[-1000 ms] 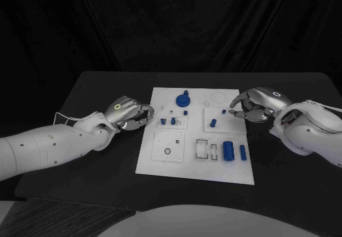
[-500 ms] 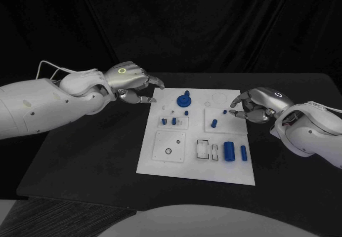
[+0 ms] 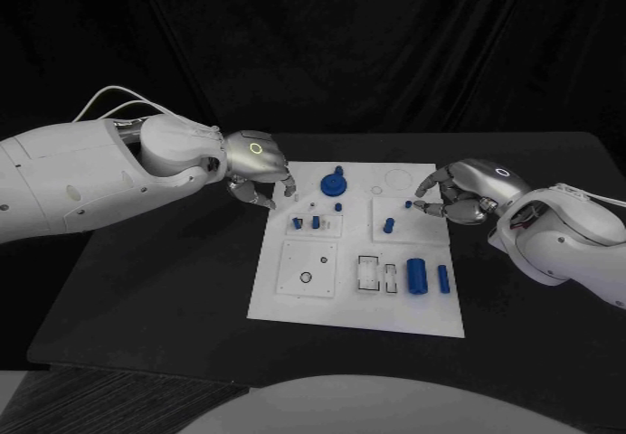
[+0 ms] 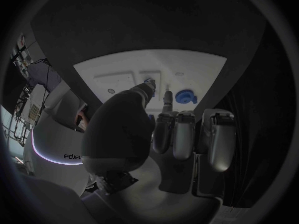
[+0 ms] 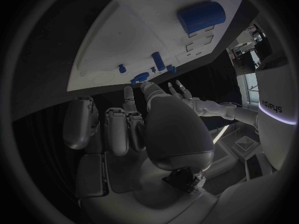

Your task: Assemble the parts on the task board

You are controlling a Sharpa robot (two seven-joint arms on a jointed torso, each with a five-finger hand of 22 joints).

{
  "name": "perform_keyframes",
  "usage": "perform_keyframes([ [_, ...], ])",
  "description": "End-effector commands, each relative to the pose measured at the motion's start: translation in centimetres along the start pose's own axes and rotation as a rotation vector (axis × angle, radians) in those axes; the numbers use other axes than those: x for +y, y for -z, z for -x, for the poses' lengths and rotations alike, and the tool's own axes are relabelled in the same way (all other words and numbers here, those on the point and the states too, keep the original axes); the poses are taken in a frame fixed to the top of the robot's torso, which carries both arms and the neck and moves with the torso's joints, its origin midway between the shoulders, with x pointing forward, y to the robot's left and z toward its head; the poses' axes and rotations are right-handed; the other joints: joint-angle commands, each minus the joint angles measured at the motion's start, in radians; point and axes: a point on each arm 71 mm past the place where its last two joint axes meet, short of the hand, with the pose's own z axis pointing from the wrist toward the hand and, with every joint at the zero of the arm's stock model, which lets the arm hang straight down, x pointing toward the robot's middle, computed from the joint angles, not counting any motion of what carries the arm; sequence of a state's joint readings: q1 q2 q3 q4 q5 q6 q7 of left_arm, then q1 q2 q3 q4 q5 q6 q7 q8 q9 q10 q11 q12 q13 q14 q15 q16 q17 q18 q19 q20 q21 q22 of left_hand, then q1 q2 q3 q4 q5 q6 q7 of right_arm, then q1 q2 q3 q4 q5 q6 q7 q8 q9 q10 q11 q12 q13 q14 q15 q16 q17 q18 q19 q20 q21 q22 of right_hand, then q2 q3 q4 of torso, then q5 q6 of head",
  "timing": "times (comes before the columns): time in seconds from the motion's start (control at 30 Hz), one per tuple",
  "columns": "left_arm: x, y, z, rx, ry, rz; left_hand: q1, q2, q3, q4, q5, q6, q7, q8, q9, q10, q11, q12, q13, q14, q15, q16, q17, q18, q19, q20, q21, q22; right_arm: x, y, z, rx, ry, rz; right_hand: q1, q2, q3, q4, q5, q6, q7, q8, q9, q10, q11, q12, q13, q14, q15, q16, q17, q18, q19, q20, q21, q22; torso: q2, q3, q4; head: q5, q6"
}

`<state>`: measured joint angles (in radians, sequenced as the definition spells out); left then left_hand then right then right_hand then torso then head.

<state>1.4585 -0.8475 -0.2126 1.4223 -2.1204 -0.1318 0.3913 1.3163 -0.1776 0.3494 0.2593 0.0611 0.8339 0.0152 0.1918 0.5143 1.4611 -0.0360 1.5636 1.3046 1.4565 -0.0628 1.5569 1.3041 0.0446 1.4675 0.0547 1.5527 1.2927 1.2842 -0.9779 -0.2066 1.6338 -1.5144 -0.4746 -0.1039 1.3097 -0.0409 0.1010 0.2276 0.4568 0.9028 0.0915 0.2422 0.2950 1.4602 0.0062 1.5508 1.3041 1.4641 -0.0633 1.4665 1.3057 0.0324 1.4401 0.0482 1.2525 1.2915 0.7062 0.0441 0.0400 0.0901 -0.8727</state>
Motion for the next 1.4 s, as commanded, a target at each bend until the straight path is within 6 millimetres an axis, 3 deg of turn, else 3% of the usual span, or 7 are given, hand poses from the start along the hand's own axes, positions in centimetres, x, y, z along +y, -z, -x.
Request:
perform_keyframes([
  [0.03,-0.3,-0.3,-0.2,0.084,-0.046,-0.025,-0.02,-0.01,-0.009,0.006,-0.011,0.027,0.003,0.024,-0.009,0.11,-0.006,0.007,0.266,0.114,-0.014,0.014,0.267,-0.045,0.103,-0.014,0.018,0.278,0.1,0.0,0.1,-0.011,-0.003,-0.001,0.026,-0.006,0.027,0.001,0.011,0.006,0.002,0.012,-0.011,0.111,0.0,0.02,0.267,0.071,0.003,-0.013,0.089,0.039,0.008,0.001,-0.016,0.185,0.004,-0.0015,-0.0049,0.005,0.0],
  [0.2,-0.7,-0.6,0.2,0.066,-0.075,-0.035,-0.026,-0.01,-0.011,0.008,-0.011,0.04,0.003,0.03,-0.005,0.11,-0.005,0.007,0.266,0.114,-0.014,0.014,0.267,-0.045,0.103,-0.014,0.018,0.278,0.2,-0.1,0.0,-0.007,-0.003,0.0,0.026,-0.006,0.027,0.001,0.011,0.006,0.002,0.012,-0.011,0.111,0.0,0.02,0.267,0.071,0.003,-0.013,0.089,0.039,0.008,0.001,-0.016,0.185,0.008,-0.0059,-0.0045,0.007,0.0],
  [0.37,-1.4,-1.0,0.9,0.015,-0.103,-0.063,-0.025,-0.003,-0.006,0.006,-0.003,0.038,0.003,0.029,-0.004,0.11,-0.005,0.007,0.266,0.114,-0.013,0.014,0.267,-0.045,0.103,-0.013,0.018,0.278,0.2,-0.2,-0.1,-0.006,-0.002,0.0,0.025,-0.005,0.027,0.001,0.011,0.006,0.002,0.012,-0.011,0.111,0.001,0.02,0.267,0.071,0.003,-0.014,0.089,0.039,0.008,0.001,-0.016,0.185,0.011,-0.01,0.0,0.005,0.0],
  [0.43,-1.6,-1.1,1.1,-0.003,-0.11,-0.073,-0.025,0.0,-0.005,0.005,0.001,0.039,0.004,0.03,-0.002,0.11,-0.005,0.007,0.266,0.114,-0.013,0.014,0.267,-0.045,0.103,-0.013,0.018,0.278,0.2,-0.2,-0.1,-0.006,-0.002,0.0,0.024,-0.005,0.027,0.002,0.011,0.006,0.003,0.012,-0.011,0.111,0.001,0.02,0.267,0.071,0.003,-0.014,0.089,0.038,0.008,0.001,-0.016,0.185,0.011,-0.0103,0.0004,0.004,0.0],
  [0.67,-2.6,-1.6,1.8,-0.064,-0.133,-0.114,-0.016,0.01,0.0,-0.029,0.047,0.045,0.004,0.051,0.03,0.11,-0.005,0.007,0.266,0.114,-0.013,0.014,0.267,-0.045,0.103,-0.012,0.018,0.278,0.2,-0.2,-0.1,-0.006,-0.002,0.001,0.023,-0.005,0.027,0.003,0.012,0.005,0.003,0.012,-0.011,0.111,0.001,0.02,0.267,0.072,0.003,-0.013,0.089,0.038,0.009,0.001,-0.015,0.186,0.009,-0.0078,0.0009,0.002,0.0],
  [1.03,-3.1,-2.0,1.5,-0.04,-0.164,-0.133,-0.019,0.009,-0.016,-0.053,0.046,0.029,0.001,0.064,0.062,0.11,-0.004,0.007,0.266,0.114,-0.012,0.014,0.267,-0.045,0.103,-0.012,0.018,0.278,0.3,-0.1,0.0,-0.014,-0.004,0.006,0.022,-0.005,0.027,0.003,0.012,0.005,0.003,0.011,-0.011,0.111,0.001,0.02,0.267,0.072,0.003,-0.013,0.09,0.038,0.009,0.001,-0.015,0.186,0.009,-0.0096,-0.0005,0.005,0.0],
  [1.4,-3.6,-2.3,0.8,-0.01,-0.147,-0.15,-0.015,0.013,-0.022,-0.07,0.052,0.013,-0.003,0.066,0.077,0.11,-0.004,0.007,0.266,0.114,-0.011,0.014,0.267,-0.045,0.103,-0.012,0.018,0.278,0.3,0.0,0.1,-0.022,-0.006,0.009,0.021,-0.005,0.027,0.004,0.012,0.005,0.003,0.011,-0.011,0.111,0.001,0.02,0.267,0.072,0.003,-0.012,0.092,0.038,0.009,0.001,-0.013,0.186,0.008,-0.0075,-0.0002,0.004,0.0],
])
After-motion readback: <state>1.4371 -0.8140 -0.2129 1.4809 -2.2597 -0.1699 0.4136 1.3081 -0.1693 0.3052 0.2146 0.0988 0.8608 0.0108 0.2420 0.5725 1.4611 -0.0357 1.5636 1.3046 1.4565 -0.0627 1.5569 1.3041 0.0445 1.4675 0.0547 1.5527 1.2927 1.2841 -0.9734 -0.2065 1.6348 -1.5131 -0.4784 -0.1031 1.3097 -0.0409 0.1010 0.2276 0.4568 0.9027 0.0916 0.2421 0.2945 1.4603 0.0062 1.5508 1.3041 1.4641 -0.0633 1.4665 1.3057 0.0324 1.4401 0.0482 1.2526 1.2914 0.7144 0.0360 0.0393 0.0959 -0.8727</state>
